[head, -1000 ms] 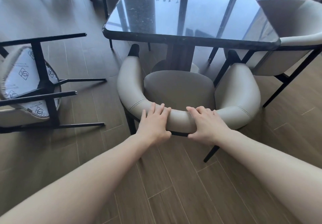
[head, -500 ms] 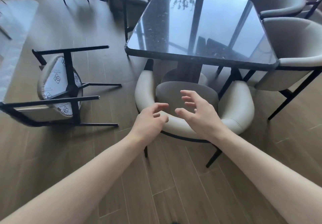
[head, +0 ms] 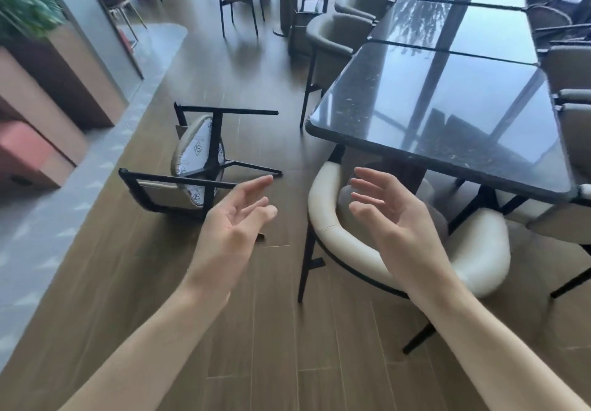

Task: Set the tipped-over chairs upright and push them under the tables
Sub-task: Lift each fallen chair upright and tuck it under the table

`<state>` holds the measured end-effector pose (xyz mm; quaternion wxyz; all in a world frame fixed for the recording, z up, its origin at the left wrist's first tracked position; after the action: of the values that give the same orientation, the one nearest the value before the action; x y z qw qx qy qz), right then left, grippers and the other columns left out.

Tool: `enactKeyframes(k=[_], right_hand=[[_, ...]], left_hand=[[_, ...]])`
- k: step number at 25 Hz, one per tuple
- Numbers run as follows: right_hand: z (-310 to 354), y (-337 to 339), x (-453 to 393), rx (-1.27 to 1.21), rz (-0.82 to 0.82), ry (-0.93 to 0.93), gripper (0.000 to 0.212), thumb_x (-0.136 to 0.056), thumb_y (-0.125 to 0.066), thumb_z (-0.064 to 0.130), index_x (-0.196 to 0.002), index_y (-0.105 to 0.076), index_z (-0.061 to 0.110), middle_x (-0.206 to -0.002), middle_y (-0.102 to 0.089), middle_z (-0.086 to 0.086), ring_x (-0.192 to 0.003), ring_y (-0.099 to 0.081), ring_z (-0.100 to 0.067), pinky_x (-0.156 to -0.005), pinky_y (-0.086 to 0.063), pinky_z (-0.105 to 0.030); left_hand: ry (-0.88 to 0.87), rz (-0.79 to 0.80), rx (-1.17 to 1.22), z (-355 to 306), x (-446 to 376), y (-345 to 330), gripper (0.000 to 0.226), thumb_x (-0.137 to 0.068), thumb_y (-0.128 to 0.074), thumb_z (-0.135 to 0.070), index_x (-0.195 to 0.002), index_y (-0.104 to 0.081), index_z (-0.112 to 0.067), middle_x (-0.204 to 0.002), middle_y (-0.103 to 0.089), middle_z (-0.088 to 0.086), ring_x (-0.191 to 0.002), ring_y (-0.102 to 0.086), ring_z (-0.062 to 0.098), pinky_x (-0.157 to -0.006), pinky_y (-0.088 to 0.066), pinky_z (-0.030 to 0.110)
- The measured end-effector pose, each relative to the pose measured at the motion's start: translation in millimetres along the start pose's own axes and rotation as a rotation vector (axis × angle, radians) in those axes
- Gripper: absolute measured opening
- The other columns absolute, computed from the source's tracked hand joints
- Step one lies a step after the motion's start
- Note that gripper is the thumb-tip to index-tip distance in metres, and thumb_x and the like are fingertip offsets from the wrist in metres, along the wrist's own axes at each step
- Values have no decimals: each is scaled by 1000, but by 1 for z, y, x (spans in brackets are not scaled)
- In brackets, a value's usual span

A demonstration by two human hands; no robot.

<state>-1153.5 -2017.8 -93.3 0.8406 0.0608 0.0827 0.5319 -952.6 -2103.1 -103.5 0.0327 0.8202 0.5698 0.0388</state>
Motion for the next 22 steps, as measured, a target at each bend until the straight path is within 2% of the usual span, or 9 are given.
enactKeyframes(k=[2, 4, 9, 12, 16, 22], right_hand=[[17, -18, -4, -8, 45, 1, 38, -94, -62, 15, -126, -62, 36, -118, -68, 19, -111, -63, 4, -93, -47, -18], [37, -45, -6, -13, 110, -10, 39, -94, -62, 17, -128, -61, 35, -120, -67, 18, -108, -63, 5, -92, -47, -17], [74, -117, -8, -62, 223, -51, 38, -95, -62, 17, -130, -60, 31, -122, -66, 13, -105, -63, 5, -92, -48, -19], [97, -165, -4, -42, 276, -45, 34, -95, -61, 19, -124, -61, 36, -117, -67, 17, -105, -63, 5, -97, -50, -25], [122, -236, 1, -34, 324, -46, 30, -94, -61, 21, -113, -60, 45, -109, -67, 22, -104, -64, 2, -102, -50, -35], [147, -370, 16, -48, 418, -79, 35, -94, -60, 26, -128, -60, 34, -116, -68, 14, -110, -62, -3, -102, -50, -38]], left_hand=[[-24, -75, 24, -13, 7, 25, 38, -83, -62, -30, -116, -69, -48, -124, -67, -23, -120, -60, -3, -108, -42, 35], [-32, -157, 46, -25, 15, 53, 38, -84, -63, -30, -120, -68, -43, -126, -66, -21, -121, -59, -2, -112, -40, 38], [-32, -234, 82, -43, 26, 118, 43, -82, -61, -32, -125, -66, -34, -131, -63, -18, -125, -57, 0, -111, -41, 34], [-47, -262, 120, -50, 34, 169, 42, -78, -63, -36, -120, -68, -38, -126, -66, -21, -125, -58, 3, -101, -44, 29], [-77, -272, 132, -54, 44, 245, 43, -69, -65, -49, -112, -71, -46, -127, -67, -19, -125, -58, 4, -106, -44, 34], [-28, -313, 109, -41, 56, 368, 39, -68, -65, -51, -106, -73, -50, -126, -65, -17, -124, -59, 6, -112, -42, 41]])
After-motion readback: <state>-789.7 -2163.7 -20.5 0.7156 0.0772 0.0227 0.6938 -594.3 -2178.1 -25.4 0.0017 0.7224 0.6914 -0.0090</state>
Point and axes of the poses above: each hand's wrist, its own x-axis away from the middle knuckle, its own y-axis out of the back of the hand, z = x × y, the point moved 5 cm from there along -x, towards the middle knuckle
